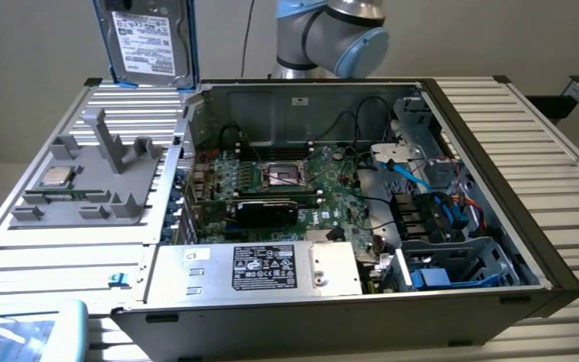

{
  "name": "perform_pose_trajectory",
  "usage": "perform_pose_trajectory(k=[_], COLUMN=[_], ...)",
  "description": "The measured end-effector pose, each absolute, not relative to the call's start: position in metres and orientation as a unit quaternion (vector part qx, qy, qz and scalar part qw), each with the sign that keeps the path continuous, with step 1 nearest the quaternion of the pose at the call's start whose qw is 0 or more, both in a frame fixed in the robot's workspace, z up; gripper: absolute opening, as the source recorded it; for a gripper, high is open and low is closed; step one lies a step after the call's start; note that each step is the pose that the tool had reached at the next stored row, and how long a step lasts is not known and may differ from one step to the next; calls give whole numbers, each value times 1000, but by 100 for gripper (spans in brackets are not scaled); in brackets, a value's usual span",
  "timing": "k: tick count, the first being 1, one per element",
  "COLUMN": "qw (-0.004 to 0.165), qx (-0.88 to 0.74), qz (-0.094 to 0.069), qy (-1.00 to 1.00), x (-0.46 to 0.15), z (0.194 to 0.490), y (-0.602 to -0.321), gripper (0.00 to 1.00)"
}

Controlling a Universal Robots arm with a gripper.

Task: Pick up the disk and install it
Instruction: 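Pick up the disk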

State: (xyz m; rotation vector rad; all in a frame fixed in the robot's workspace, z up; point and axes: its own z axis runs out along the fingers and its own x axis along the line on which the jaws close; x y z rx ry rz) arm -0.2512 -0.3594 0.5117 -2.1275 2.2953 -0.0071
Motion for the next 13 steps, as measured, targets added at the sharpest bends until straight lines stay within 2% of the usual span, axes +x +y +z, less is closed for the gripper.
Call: perform_pose_trajectory(k=[13], qw=[8], qx=[-680], qz=[0], qy=[733], x=[-208], z=[516], y=[-393], gripper=[37])
